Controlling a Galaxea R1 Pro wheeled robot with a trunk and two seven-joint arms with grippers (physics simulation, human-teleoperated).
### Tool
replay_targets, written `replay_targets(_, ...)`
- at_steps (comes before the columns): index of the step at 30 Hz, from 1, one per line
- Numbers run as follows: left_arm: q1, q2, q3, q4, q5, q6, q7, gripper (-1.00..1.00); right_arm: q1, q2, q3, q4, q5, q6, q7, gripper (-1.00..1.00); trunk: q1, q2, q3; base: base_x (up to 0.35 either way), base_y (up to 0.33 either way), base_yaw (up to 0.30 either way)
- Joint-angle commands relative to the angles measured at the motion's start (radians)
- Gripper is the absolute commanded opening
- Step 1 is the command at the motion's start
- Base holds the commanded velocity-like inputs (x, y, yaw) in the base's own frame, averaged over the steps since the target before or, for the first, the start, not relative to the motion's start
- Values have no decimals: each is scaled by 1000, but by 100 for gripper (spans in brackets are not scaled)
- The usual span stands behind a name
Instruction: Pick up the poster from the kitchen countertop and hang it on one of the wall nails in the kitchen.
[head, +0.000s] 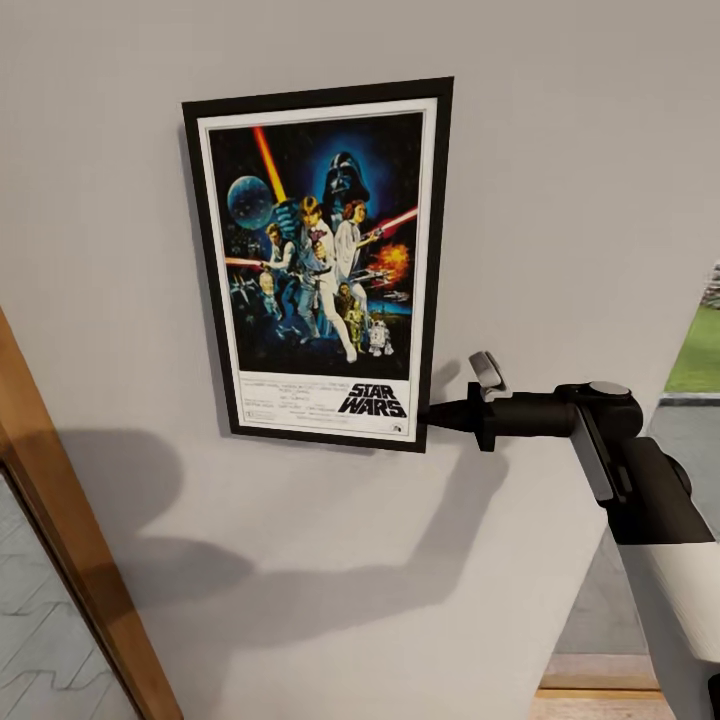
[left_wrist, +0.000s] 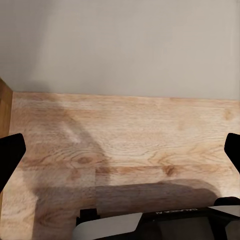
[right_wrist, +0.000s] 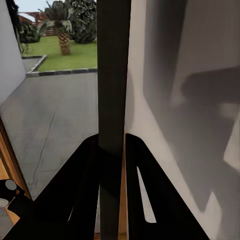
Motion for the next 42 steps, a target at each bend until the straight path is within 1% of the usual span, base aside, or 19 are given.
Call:
replay_targets(1,0,0,3,-1,0,1,-6,100,-1,-1,1,0,-6,12,0,-100,0,-1,0,133,0,0)
replay_targets(8,1,0,3,-1,0,1,-6,100,0,-1,1,0,-6,12,0,-100,0,-1,0,64,0,0)
replay_targets(29,0,0,3,-1,0,1,-6,100,0,-1,0,1,-6,12,0,-100,0,-1,0,2,0,0)
replay_targets(30,2,3,3,-1,-1,6,-8,100,1,-4,-6,7,-11,9,1,-100,0,-1,0,0,0,0)
replay_targets(31,2,0,3,-2,-1,5,-8,100,1,-4,-7,10,-16,8,1,-100,0,-1,0,0,0,0)
replay_targets(36,2,0,3,-2,-1,5,-8,100,1,-4,-7,10,-43,8,1,-100,0,-1,0,0,0,0)
replay_targets(42,2,0,3,-2,-1,5,-8,100,1,-4,-7,10,-43,8,1,-100,0,-1,0,0,0,0)
